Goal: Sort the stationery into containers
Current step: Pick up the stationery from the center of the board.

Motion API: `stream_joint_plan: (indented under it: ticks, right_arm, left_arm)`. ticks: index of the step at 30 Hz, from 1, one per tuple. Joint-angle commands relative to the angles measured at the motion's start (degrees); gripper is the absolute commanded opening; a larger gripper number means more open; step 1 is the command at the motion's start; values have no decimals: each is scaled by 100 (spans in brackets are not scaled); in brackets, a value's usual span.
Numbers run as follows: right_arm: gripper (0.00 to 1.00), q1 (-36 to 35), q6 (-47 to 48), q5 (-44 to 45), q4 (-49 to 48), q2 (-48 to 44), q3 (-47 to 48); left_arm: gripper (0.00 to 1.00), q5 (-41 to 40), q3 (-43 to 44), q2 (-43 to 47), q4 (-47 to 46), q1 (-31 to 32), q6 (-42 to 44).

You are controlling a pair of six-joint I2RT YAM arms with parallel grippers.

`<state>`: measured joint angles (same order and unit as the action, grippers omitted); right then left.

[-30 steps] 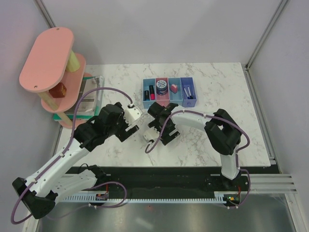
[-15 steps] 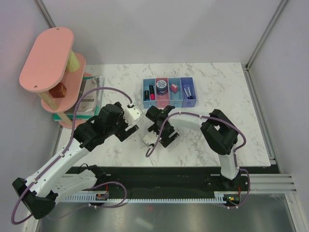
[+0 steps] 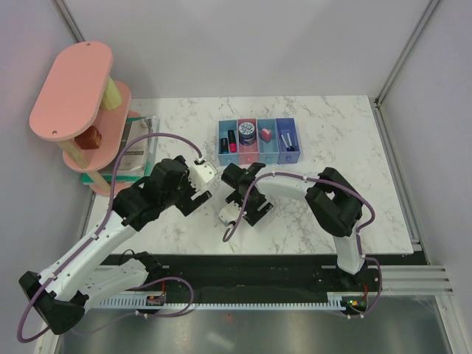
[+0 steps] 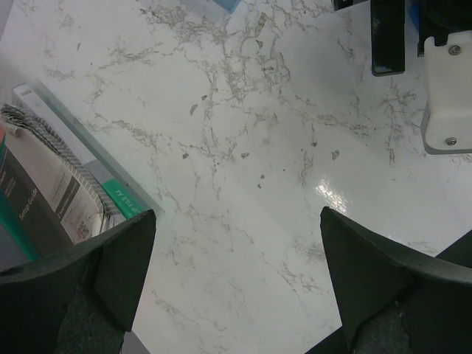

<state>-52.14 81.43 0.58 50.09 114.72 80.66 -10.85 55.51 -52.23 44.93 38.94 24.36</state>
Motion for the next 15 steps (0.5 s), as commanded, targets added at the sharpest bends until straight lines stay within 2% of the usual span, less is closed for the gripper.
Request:
stream_joint_plan:
  ticks: [1,11,14,15]
  right_arm:
    - [88,-130,110,-216,-148,77,-15]
    - [85,-367,84,-199,-245,-72,-130]
    - [80,-385,66,-155,-280,-55,-156]
    - [76,-385,57,-137,-315,-55,-156]
  left_arm:
    - [100,31,-13,46,-72,-62,113]
    - [100,92,-57,90,-80,-115,69]
    - [100,110,-57,99,-72,-123,78]
    - [100,118,-66,99,-80,-123,69]
